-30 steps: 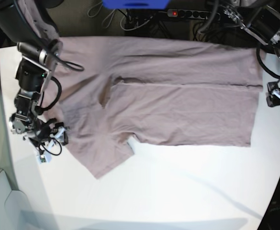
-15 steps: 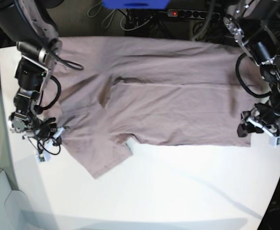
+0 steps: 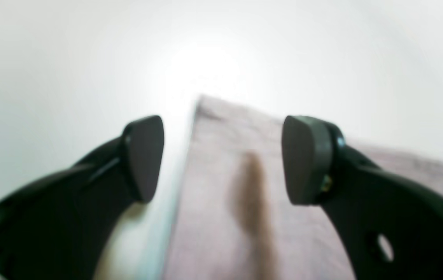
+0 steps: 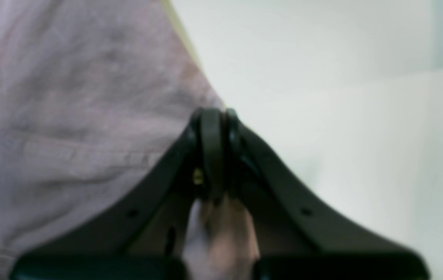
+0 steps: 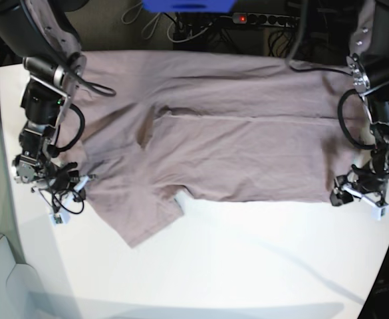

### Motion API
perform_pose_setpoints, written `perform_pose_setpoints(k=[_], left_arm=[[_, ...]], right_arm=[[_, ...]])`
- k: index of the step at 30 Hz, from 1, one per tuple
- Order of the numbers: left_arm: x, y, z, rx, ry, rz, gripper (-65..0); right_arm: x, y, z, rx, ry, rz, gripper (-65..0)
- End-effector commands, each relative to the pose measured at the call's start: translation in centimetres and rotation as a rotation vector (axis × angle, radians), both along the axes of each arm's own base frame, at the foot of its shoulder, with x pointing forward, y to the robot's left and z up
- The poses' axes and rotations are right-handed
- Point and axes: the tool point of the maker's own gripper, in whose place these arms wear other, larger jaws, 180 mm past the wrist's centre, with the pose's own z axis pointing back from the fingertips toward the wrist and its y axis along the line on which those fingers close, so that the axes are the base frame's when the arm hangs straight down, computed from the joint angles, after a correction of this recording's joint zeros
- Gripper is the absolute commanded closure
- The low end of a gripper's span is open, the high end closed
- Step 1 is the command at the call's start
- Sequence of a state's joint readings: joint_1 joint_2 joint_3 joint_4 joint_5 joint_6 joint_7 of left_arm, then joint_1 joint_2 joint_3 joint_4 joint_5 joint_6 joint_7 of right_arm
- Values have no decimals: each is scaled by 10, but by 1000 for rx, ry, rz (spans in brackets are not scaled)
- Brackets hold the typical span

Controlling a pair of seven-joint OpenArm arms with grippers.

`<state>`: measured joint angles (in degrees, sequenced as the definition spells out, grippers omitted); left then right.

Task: Layout the t-shirt on the table in an organized manner, then fold the t-shirt properly
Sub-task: 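Move both grippers to the shirt's other long edge and grasp it, then lift the held edge with both grippers and fold it over the shirt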

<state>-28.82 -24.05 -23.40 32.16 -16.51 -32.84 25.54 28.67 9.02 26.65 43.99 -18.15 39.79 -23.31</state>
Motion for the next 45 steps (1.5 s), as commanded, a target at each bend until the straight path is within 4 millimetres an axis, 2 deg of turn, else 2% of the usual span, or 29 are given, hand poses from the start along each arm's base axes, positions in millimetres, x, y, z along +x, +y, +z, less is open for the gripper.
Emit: perform_pose_setpoints(k=[1, 4, 9, 16, 20, 22, 23, 28, 29, 31, 35, 40, 42, 45], left_arm=[[16, 5, 23, 7, -74, 1, -462], [14, -4, 9, -6, -66, -4, -462], [6, -4, -9, -47, -42, 34, -462], [-2, 2, -18, -57, -24, 56, -458], [-9, -3, -30, -73, 11, 58, -450], [-10, -4, -32, -76, 17, 57, -396], [-11, -5, -34, -79, 20, 57, -347], [-12, -6, -35, -80, 30, 54, -21], [-12, -6, -35, -79, 32, 52, 0], [-12, -6, -35, -78, 33, 51, -16], [-8, -6, -29, -82, 11, 49, -2], [16, -8, 16, -1, -58, -33, -2], [15, -13, 26, 33, -61, -70, -2], [13, -16, 44, 50, -105, -70, -2]], right_arm=[[-10, -5, -9, -44, 75, 15, 0], [-10, -5, -9, -44, 75, 15, 0], [-10, -4, -9, -42, 75, 16, 0], [-10, -5, -9, -43, 73, 15, 0], [-10, -6, -9, -45, 73, 15, 0], [-10, -6, -9, -45, 73, 15, 0], [-10, -6, -9, -45, 73, 15, 0], [-10, -7, -9, -46, 73, 14, 0], [-10, -7, -9, -46, 73, 14, 0], [-10, -7, -9, -46, 73, 14, 0], [-10, -7, -9, -46, 73, 14, 0], [-9, -8, -7, -44, 67, 9, 0], [-8, -9, -5, -45, 58, 6, 0], [-1, -14, 9, -69, 16, -1, 0]])
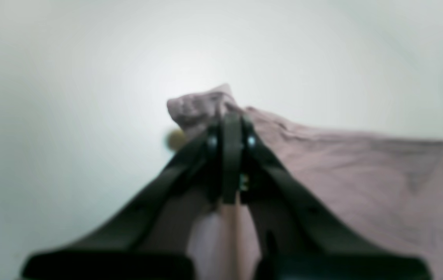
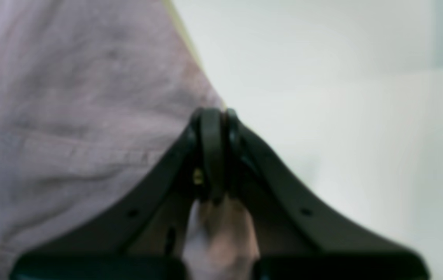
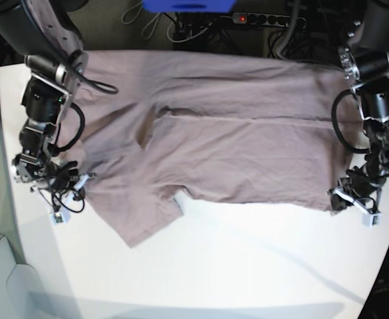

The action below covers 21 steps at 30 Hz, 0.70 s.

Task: Layout the t-shirt on the table in an organized manner, then fold the t-shirt properly
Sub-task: 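Lift the held edge with both grippers and fold it over the shirt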

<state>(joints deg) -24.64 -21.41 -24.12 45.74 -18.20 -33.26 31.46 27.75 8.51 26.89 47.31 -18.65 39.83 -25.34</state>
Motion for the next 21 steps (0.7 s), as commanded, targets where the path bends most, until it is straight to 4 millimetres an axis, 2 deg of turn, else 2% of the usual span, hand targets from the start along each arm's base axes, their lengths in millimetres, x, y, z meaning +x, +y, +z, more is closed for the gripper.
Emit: perform_pose_setpoints(k=[1, 4, 10, 14, 17, 21], left_arm=[[8, 8, 23, 14, -63, 11, -2], [3, 5, 30, 13, -73, 16, -2], [-17, 16, 36, 53, -68, 27, -2], [-30, 22, 38, 81, -74, 38, -2], [-31, 18, 39, 84, -84, 32, -2], [-37, 14, 38, 92, -84, 24, -2]], right_arm=[[-1, -11, 5, -44, 10, -1, 0], [-3, -16, 11, -71, -13, -5, 0], [-17, -23, 22, -115, -64, -16, 0], [-29, -29, 37, -165, -113, -15, 0], [-35, -26, 45, -186, -143, -13, 0], [-36, -21, 67, -213, -209, -17, 0]])
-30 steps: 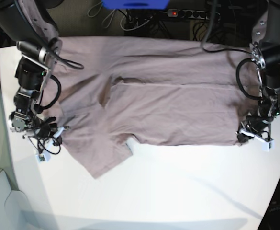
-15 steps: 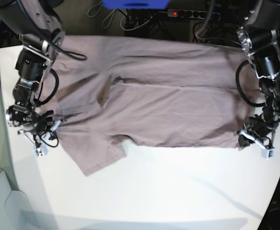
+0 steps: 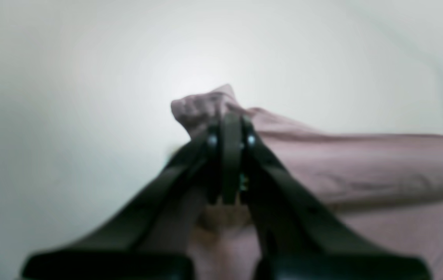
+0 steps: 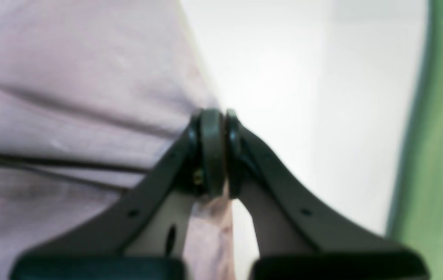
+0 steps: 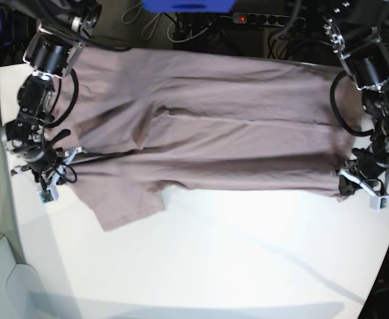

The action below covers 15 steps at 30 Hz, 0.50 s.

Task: Layout the t-shirt on the table in an organized manner, then fold the t-shirt properly
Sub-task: 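Lift the held edge with both grippers and fold it over the shirt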

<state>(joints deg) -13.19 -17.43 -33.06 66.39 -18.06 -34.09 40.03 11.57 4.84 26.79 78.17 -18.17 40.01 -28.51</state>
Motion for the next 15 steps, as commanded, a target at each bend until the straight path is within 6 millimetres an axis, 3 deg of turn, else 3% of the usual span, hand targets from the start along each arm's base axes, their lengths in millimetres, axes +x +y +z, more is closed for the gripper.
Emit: perform_pose_setpoints(k=[1, 5, 11, 15], left_arm=[[7, 9, 22, 23, -68, 8, -2], [5, -6, 31, 31, -105, -12, -2], [-10, -15, 29, 62, -53, -39, -2], [-27, -5, 37, 58, -85, 15, -2]], right_arm=[[13, -2, 28, -14, -93, 5, 0], [-1, 1, 46, -62, -139, 13, 0], [-22, 5, 55, -99, -157, 18, 0], [-39, 5, 52, -122, -141, 23, 0]])
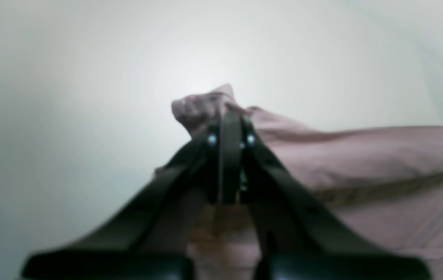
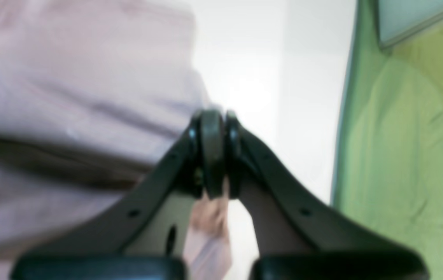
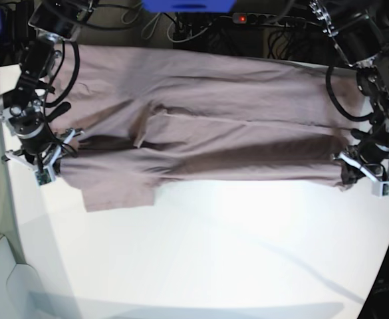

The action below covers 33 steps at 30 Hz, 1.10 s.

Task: Layout the t-shirt on the table in an organized manner, then fold the t-shirt properly
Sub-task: 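Lift the held edge with both grippers and fold it over the shirt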

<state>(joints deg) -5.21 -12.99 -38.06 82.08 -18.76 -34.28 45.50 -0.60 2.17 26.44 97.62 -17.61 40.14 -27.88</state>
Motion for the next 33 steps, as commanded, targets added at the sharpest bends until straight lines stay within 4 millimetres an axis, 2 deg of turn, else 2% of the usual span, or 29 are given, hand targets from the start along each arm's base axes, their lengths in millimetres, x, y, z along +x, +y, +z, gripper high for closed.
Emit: perform_pose_setpoints(k=[1, 9, 11, 17, 22, 33], left_arm=[[7, 4, 20, -11, -73, 10, -2], [-7, 4, 21, -91, -99, 13, -2], [-14, 2, 15, -113, -89, 12, -2], [-28, 5, 24, -128, -108, -7, -2], [-39, 10, 25, -144, -102, -16, -2], [-63, 20, 28, -197, -84, -35, -2]], right_arm=[[5, -3, 13, -16, -41, 3, 0], [-20, -5, 13, -58, -20, 11, 0], [-26, -4, 15, -70, -20, 14, 0], [-42, -4, 21, -103, -16, 24, 0], [-62, -1, 13, -114, 22, 33, 0], [-88, -3, -3, -122, 95, 40, 0]])
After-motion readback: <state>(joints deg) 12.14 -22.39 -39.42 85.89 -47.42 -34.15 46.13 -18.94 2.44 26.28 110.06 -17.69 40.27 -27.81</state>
